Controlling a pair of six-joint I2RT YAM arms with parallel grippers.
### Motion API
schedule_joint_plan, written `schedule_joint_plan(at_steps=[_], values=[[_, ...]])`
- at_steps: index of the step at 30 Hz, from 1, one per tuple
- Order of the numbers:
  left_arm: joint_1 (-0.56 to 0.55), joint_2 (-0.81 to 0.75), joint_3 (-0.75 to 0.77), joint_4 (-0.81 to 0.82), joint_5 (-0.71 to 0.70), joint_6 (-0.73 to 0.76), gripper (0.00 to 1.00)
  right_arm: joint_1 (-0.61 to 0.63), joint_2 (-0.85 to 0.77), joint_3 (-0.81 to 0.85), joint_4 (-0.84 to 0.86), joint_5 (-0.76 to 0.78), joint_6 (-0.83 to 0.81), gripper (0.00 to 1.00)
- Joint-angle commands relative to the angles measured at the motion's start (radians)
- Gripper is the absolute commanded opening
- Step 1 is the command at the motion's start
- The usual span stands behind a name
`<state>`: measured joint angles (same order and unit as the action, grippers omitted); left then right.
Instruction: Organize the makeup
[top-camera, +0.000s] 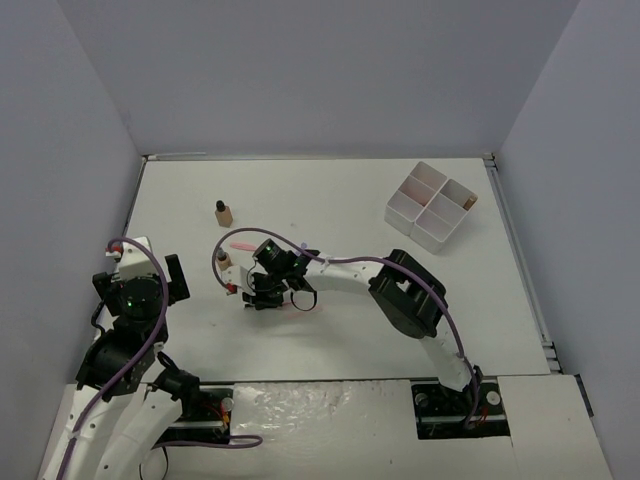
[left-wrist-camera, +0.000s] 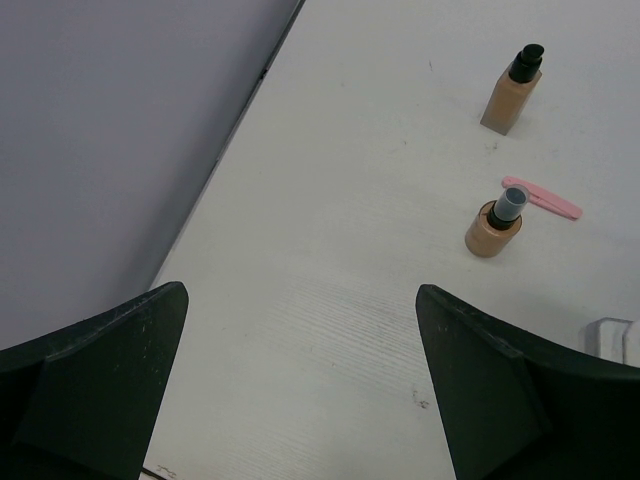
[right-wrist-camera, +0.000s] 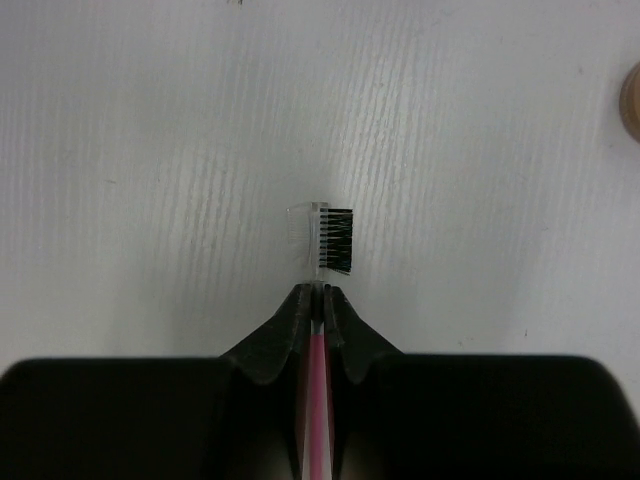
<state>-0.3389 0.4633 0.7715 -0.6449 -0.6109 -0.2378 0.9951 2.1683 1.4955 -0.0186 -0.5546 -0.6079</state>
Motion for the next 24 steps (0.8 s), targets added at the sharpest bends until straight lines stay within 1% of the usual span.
schedule_joint_plan(at_steps=[1, 7, 12, 16, 20, 24], values=[[0.008, 0.011, 0.023, 0.065, -0.012, 0.019, 0.97, -0.003, -0.064, -0.065, -0.096, 0.077, -0.007, 0.0], [0.008, 0.011, 0.022, 0.067, -0.009, 0.02, 0.97, -0.004, -0.09, -0.077, -0.095, 0.07, 0.008, 0.0], [0.008, 0.008, 0.023, 0.062, -0.012, 0.015, 0.97, -0.007, -0.141, -0.002, -0.095, 0.065, 0.022, 0.0], [0.008, 0.009, 0.028, 0.062, -0.004, 0.011, 0.97, -0.049, -0.219, 0.058, -0.067, 0.056, 0.041, 0.0], [0.008, 0.031, 0.033, 0.067, 0.026, 0.001, 0.97, -0.166, -0.332, 0.062, 0.018, 0.023, 0.082, 0.0], [0.008, 0.073, 0.05, 0.063, 0.058, -0.012, 0.97, -0.297, -0.42, 0.029, 0.107, 0.016, 0.121, 0.0]])
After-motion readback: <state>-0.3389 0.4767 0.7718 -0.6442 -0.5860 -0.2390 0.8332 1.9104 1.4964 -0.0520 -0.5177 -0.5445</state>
